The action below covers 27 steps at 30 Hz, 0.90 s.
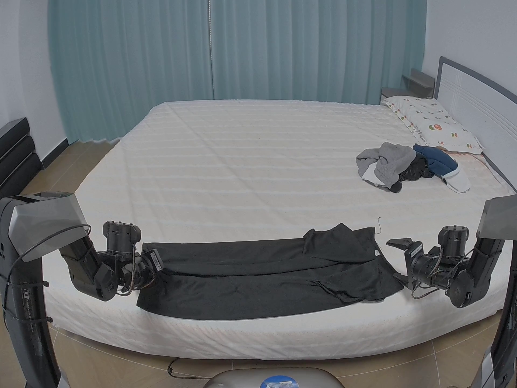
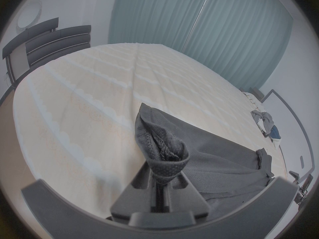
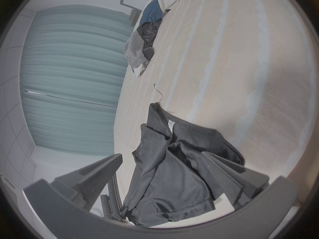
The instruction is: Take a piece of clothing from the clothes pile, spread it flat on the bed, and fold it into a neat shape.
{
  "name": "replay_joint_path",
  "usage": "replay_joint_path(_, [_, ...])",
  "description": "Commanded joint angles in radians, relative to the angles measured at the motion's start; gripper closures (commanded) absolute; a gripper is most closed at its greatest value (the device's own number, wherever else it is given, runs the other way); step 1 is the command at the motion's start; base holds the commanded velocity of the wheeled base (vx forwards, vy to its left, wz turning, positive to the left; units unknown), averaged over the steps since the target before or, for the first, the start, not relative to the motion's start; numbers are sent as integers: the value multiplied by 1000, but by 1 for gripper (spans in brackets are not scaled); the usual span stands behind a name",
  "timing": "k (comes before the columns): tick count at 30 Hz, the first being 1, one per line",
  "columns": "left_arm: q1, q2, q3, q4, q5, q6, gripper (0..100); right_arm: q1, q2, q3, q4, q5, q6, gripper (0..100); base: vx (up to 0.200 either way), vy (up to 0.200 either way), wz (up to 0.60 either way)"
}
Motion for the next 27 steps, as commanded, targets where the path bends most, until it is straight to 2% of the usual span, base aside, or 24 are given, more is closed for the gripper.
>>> replay_joint_path(1, [1,3,-7,-4,0,-14,100,2,0,1,-1,0,0,0,0,0,0])
replay_joint_path(8, [-1,-9,-22,-6,-1,-92,100,2,0,1,-1,0,0,0,0,0,0])
replay_joint_path(16, [-5,-11,-22,-6,-6,-100,100,2,0,1,-1,0,0,0,0,0,0])
replay_joint_path(21, [-50,-54,-15,2,0,-155,100,6,2,1,-2,0,-2,0,0,0,0])
replay_joint_path(27, [-85,-105,-12,14,3,-160,100,10,17,7,-42,-1,-6,0,0,-200,0])
